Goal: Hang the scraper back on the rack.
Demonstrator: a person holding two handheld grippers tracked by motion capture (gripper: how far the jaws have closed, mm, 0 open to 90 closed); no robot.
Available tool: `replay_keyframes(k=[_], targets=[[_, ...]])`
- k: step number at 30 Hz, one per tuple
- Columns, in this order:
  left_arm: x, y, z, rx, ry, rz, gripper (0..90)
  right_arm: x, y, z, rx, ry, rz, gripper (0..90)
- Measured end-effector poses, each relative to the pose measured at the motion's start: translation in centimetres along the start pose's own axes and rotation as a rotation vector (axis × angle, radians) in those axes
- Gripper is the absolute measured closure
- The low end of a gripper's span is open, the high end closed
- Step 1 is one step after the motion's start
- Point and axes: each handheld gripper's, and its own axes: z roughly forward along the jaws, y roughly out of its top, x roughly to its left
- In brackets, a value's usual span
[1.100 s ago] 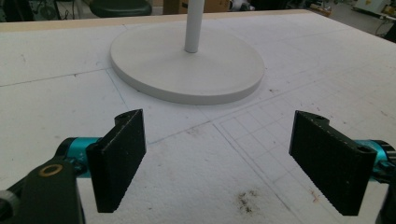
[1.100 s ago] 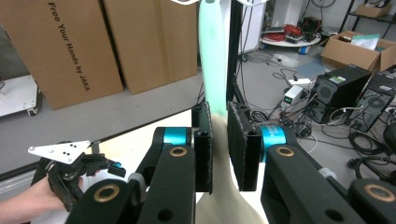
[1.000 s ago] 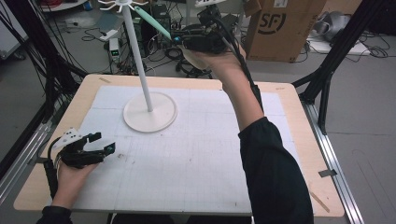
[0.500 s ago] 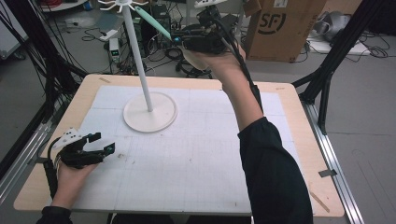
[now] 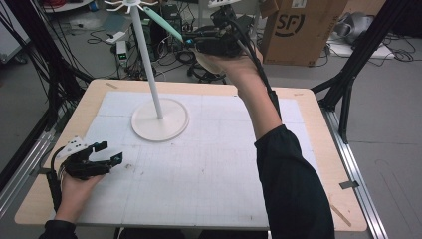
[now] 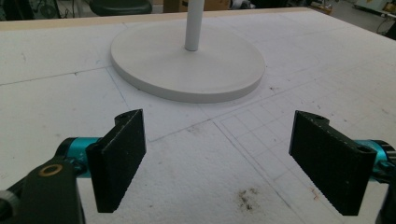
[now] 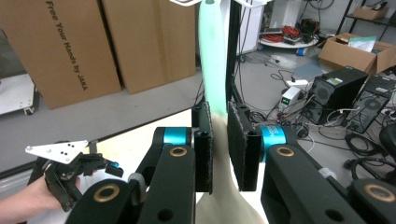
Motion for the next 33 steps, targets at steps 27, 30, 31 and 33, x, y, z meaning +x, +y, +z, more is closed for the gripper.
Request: replay_keyframes(k=[27,30,31,33], targets=[[0.0,0.0,0.0,0.002,-0.002,0.001,19.2,-0.2,-0.2,1.4,0.034,-0.036,-0.005,80.8],[0.0,0.0,0.0,0.002,-0.003,0.0,19.2,-0.1,-0.3,1.7,0.039,-0.034,-0.004,80.7],[0.0,0.0,0.0,0.0,-0.003,0.0,19.2,-0.1,-0.3,1.8,0.042,-0.036,-0.004,80.5],[0.0,0.0,0.0,-0.001,-0.003,0.0,19.2,0.0,-0.4,2.0,0.049,-0.035,-0.006,78.6]])
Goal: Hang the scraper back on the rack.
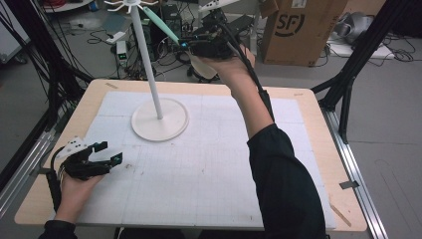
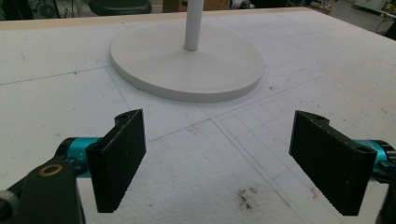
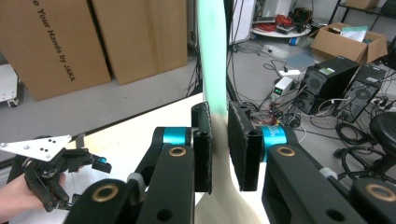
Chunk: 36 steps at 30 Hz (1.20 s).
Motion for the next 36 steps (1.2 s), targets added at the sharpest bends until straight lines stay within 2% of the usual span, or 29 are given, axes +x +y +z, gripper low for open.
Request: replay_keyframes(k=[2,7,13,14,19,24,29,33,36], targets=[[0.0,0.0,0.0,0.003,0.0,0.001,19.2,0.1,-0.1,0.1,0.009,-0.002,0.004,66.8],[0.1,0.0,-0.1,-0.003,0.004,-0.001,19.2,-0.2,-0.7,-0.4,0.007,0.014,-0.006,53.5],[0.1,0.0,-0.1,-0.005,0.006,-0.002,19.1,-1.2,-3.9,-1.8,0.021,0.053,-0.023,42.7],[0.1,0.0,-0.2,-0.007,0.008,-0.002,19.1,-1.5,-4.9,-2.1,0.036,0.061,-0.02,40.7],[0.3,0.0,-0.2,-0.009,0.017,-0.008,19.1,-2.2,-9.5,-3.6,0.04,0.092,-0.014,33.2],[0.5,0.0,-0.2,-0.017,0.025,-0.013,19.0,-2.6,-15.5,-5.8,0.025,0.12,0.002,28.6],[0.7,0.1,-0.3,-0.031,0.042,-0.026,18.8,-3.2,-21.5,-8.0,0.025,0.084,0.045,24.7],[0.8,0.2,-0.4,-0.038,0.05,-0.028,18.7,-3.9,-25.8,-9.7,0.003,0.058,0.112,21.7],[0.9,0.2,-0.5,-0.042,0.055,-0.029,18.7,-4.5,-28.3,-10.6,-0.014,0.034,0.161,20.8]])
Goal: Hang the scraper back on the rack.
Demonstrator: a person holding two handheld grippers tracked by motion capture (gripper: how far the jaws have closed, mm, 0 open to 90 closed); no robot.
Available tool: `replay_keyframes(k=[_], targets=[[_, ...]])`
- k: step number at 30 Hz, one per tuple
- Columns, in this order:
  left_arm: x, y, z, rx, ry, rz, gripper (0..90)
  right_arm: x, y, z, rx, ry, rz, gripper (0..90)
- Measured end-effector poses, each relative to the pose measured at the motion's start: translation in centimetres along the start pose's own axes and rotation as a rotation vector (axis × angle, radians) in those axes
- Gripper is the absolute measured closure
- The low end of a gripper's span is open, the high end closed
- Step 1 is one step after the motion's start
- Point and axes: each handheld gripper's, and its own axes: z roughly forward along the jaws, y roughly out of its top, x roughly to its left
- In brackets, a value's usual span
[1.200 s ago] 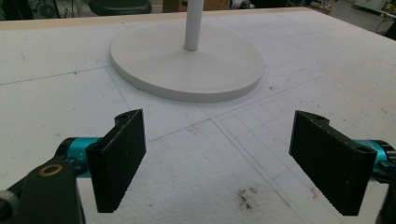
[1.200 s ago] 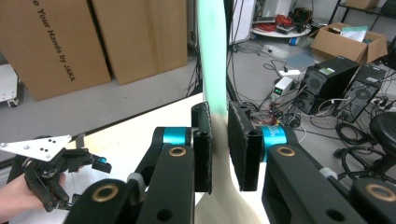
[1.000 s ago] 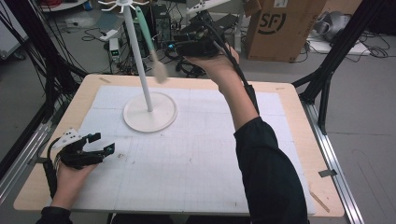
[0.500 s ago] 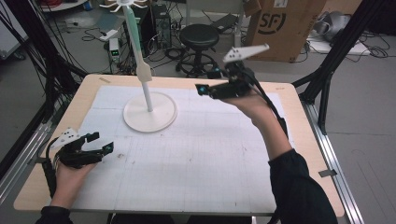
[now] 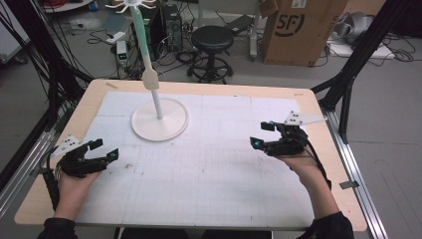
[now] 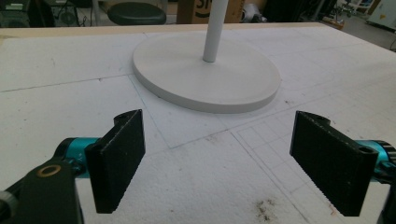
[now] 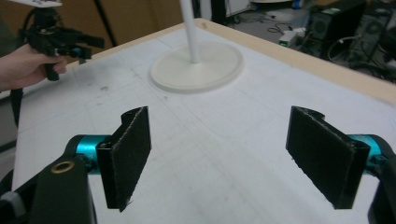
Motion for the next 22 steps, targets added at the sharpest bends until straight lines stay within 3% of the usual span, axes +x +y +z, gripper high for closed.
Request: replay_keyframes(k=[3,8,14,22], targets=[[0.0,0.0,0.0,-0.005,0.003,-0.001,18.7,-1.0,-2.0,-0.6,0.014,-0.035,0.038,19.4],[0.1,-0.1,0.2,-0.001,0.004,0.003,18.6,-2.2,-3.4,-1.2,0.02,-0.068,0.079,17.3],[0.0,-0.1,0.3,0.0,0.004,0.006,18.7,-2.8,-4.8,-1.5,-0.006,-0.108,0.089,17.2],[-0.1,-0.1,0.3,0.004,0.009,0.006,18.7,-3.7,-6.1,-1.1,0.011,-0.147,0.106,17.0]])
